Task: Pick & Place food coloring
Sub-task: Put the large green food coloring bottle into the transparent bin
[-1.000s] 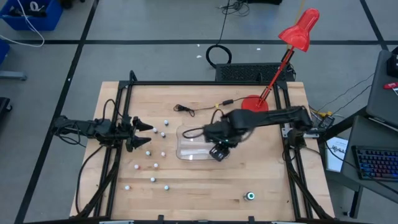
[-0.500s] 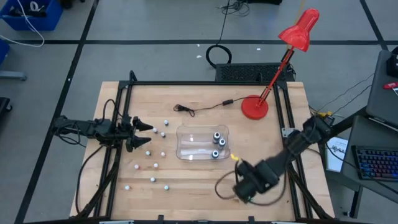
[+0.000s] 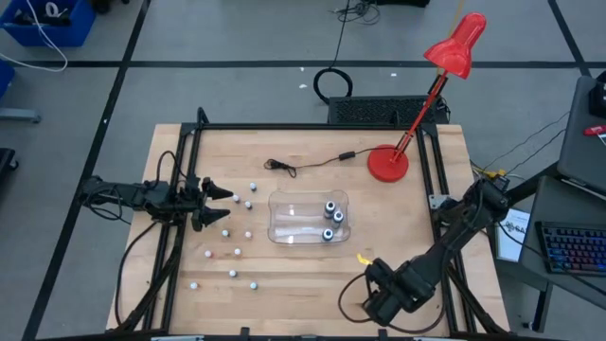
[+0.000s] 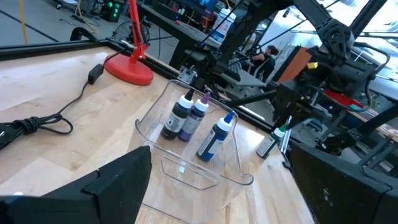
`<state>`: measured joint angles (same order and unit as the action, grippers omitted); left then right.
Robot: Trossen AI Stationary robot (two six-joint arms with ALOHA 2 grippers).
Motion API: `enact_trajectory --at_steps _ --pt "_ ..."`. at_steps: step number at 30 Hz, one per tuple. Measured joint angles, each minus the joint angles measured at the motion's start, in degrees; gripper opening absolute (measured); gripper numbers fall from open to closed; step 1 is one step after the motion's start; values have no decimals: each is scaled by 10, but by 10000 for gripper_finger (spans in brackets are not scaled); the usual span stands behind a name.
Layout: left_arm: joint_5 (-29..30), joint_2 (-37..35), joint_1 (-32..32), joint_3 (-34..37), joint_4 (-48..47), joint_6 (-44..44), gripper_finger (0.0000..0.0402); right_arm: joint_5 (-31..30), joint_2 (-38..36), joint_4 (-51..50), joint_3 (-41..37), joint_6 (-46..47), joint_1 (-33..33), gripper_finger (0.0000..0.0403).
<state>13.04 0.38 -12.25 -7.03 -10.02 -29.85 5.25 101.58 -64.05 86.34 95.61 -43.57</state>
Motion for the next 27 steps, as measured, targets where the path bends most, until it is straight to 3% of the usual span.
enact_trajectory --at_steps 4,20,27 --pt "0 0 0 0 0 0 379 9 0 47 -24 -3 5 200" --pt "0 0 0 0 0 0 379 10 0 28 -29 25 7 198" --pt "0 0 0 0 0 0 379 33 0 30 -29 24 7 136"
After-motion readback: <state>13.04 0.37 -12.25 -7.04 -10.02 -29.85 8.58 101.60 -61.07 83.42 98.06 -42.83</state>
